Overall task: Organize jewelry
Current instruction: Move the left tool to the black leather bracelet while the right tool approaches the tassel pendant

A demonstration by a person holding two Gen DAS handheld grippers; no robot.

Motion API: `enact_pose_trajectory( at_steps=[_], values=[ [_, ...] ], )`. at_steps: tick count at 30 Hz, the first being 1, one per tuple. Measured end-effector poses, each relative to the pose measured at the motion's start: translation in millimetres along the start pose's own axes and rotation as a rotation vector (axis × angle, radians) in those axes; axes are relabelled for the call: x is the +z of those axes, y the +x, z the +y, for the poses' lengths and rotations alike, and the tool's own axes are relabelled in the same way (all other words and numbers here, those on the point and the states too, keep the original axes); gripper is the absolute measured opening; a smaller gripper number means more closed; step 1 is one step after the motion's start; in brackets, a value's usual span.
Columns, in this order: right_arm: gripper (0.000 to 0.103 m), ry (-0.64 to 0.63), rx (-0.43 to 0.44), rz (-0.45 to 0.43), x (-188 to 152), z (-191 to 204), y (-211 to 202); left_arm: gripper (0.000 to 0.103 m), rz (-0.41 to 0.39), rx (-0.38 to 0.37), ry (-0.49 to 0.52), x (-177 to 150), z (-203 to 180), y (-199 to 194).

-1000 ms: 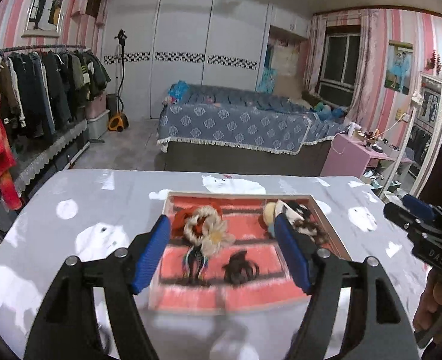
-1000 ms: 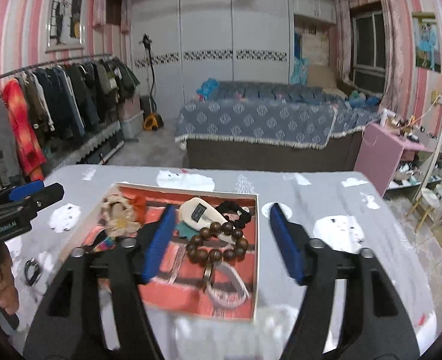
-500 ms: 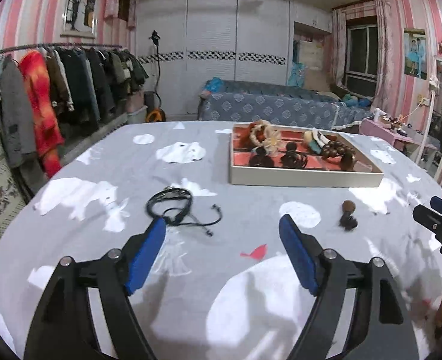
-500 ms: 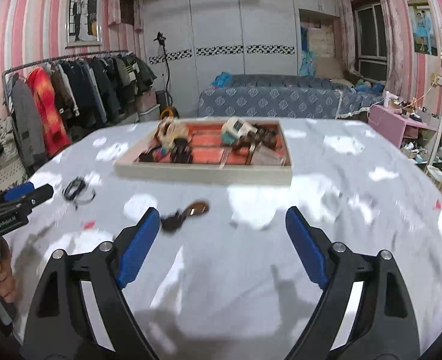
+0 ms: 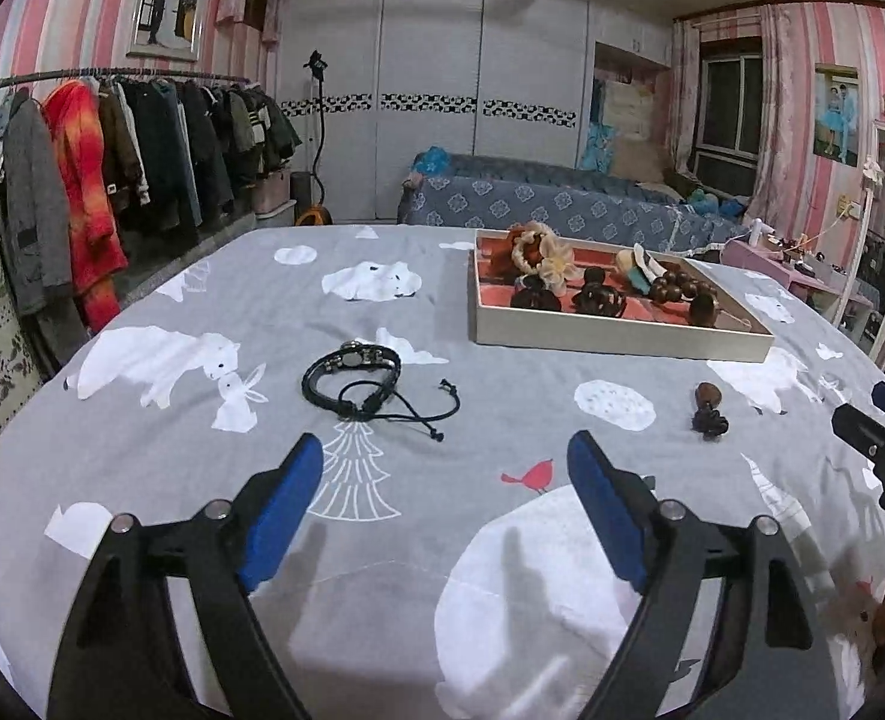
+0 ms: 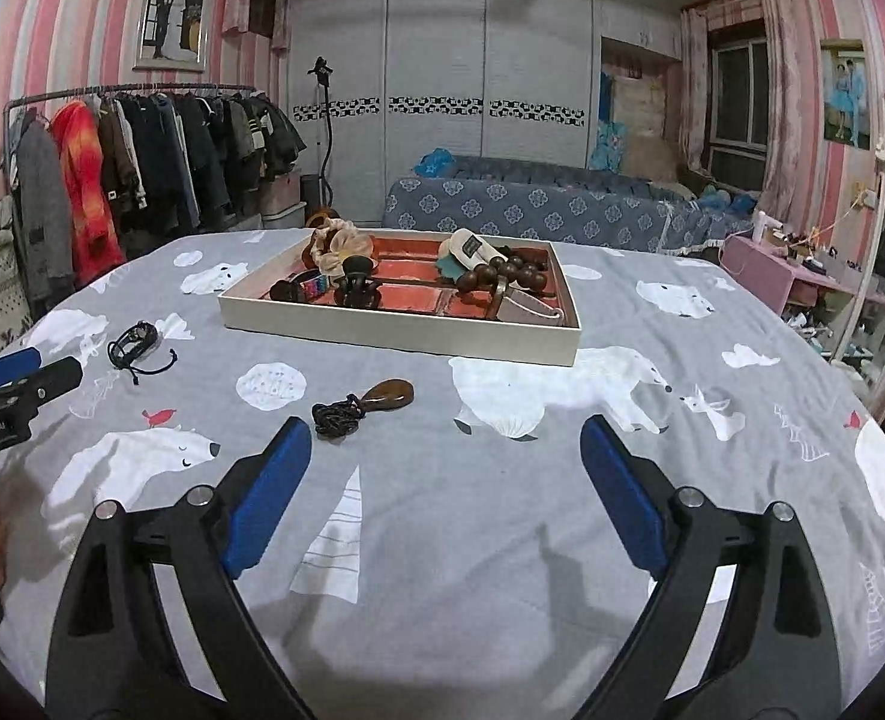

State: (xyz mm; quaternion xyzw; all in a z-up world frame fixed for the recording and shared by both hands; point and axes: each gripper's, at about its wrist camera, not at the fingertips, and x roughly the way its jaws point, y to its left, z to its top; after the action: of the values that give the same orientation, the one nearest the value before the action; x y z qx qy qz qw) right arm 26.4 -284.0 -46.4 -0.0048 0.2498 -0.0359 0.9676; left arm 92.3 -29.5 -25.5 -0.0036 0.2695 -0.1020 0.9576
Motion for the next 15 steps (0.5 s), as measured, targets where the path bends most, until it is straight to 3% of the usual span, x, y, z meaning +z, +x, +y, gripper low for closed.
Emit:
enact_pose_trajectory(
  at_steps=[15],
  values=[
    [0.091, 0.007, 0.003, 0.013, -0.2, -1.7, 3.5, 0.084, 0.025, -0.006, 0.014, 1.4, -2.4, 4.5]
  ],
)
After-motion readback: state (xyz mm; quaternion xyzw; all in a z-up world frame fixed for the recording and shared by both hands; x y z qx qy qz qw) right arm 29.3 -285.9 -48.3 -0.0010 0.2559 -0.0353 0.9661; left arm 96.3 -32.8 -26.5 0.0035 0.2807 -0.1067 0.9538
